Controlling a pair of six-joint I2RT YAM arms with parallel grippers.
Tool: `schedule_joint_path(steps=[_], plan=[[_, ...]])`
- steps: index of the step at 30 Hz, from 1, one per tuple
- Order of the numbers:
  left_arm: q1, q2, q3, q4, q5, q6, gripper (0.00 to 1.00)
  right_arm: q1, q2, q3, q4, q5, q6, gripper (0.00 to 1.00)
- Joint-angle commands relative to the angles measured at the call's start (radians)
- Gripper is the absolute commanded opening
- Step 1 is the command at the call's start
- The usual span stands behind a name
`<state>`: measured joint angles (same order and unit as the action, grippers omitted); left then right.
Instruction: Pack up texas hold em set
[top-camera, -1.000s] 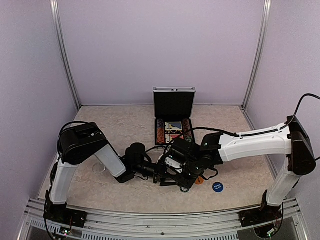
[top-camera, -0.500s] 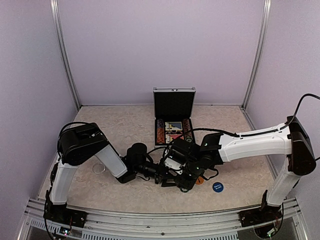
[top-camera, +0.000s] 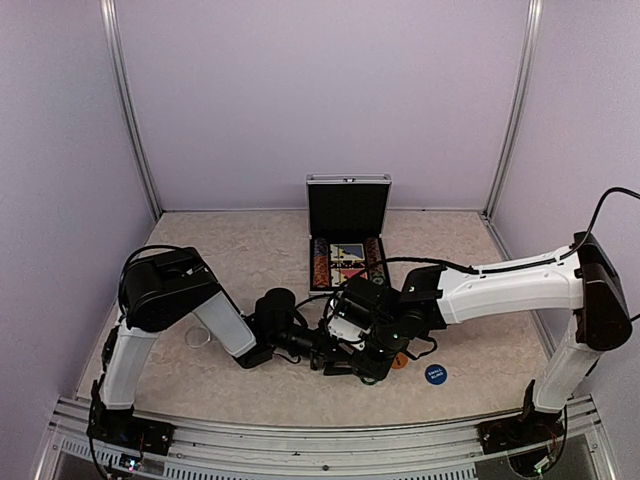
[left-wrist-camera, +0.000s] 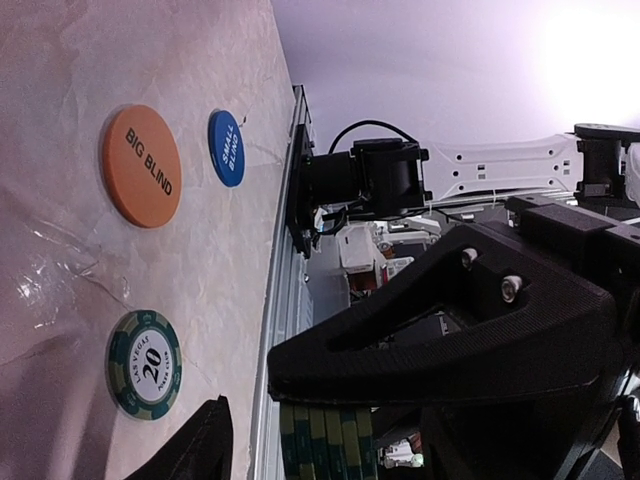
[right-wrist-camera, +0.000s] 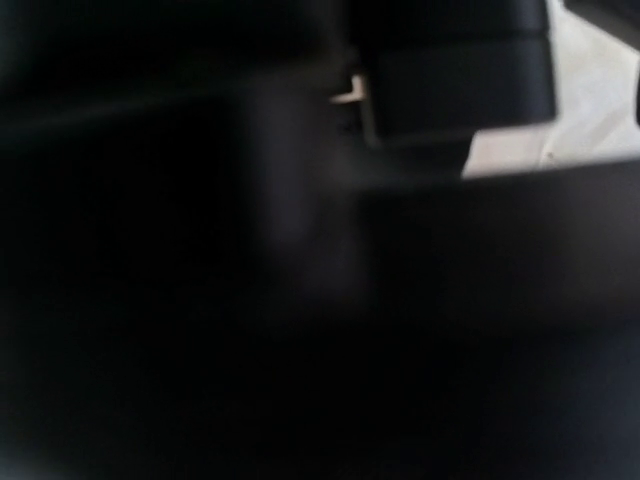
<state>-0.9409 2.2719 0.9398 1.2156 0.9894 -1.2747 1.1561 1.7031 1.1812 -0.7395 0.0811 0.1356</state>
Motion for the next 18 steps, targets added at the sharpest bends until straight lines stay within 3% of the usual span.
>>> schedule_joint_path(steps=[1,18], plan=[[-0.016,0.023,0.004,0.024,0.029,0.007,0.61,0.004,-0.027,0.023,0.016,0.005,-0.022,0.27],[-0.007,0.041,-0.011,0.058,0.027,-0.011,0.45,0.004,-0.023,0.006,0.022,-0.004,-0.026,0.27]])
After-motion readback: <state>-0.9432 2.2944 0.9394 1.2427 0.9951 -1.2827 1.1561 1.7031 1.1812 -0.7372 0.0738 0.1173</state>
